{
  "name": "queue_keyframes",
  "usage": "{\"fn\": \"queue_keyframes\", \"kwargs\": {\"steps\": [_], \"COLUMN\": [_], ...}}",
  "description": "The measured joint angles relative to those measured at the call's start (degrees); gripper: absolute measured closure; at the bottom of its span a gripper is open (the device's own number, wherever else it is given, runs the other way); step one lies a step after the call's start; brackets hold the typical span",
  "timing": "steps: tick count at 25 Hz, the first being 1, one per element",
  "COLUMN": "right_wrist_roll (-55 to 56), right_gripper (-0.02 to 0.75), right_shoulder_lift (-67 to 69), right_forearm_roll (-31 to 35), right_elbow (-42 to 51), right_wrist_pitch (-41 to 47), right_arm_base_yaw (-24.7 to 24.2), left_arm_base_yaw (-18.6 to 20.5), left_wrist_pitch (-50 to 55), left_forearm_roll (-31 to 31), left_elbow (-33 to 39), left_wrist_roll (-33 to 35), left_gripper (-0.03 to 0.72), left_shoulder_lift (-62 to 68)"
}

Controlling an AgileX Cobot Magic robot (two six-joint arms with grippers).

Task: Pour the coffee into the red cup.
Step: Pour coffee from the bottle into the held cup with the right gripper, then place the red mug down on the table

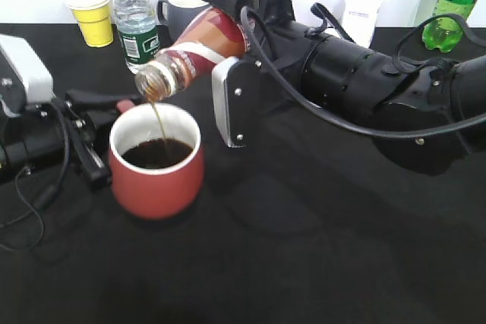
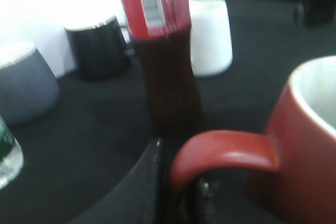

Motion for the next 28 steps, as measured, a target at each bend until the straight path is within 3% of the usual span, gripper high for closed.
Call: {"fn": "queue_keyframes", "kwargs": {"steps": [6,11,17,22,25,28], "right_wrist_roll": [8.62,28.51,69.50,77.33,77.37,77.20], "right_gripper": [0.209,0.209,0.209,0.209,0.209,0.209], "right_shoulder_lift": [0.00,0.00,0.00,0.00,-1.43,-6.17], "right_forearm_roll": [0.46,3.50,5.17,5.17,6.72,12.26], "right_elbow": [0.27,0.29,0.29,0.40,4.86,12.06], "right_wrist_pitch": [-0.06,-0.06,1.31,1.97,1.73,-0.74], "right_arm_base_yaw": [0.00,0.00,0.00,0.00,0.00,-0.05], "left_arm_base_yaw": [0.00,0.00,0.00,0.22,3.67,10.99], "left_wrist_pitch": [-4.29,-4.29,-4.29,-4.24,-4.35,-4.75], "left_forearm_roll": [-3.44,-6.26,-16.97,-31.13,-34.45,-35.87], "left_elbow": [0.00,0.00,0.00,0.00,0.00,0.00], "left_wrist_roll": [0.00,0.00,0.00,2.73,4.30,4.30], "left_gripper": [0.594,0.594,0.594,0.594,0.594,0.588], "left_shoulder_lift": [0.00,0.00,0.00,0.00,0.00,0.00]}}
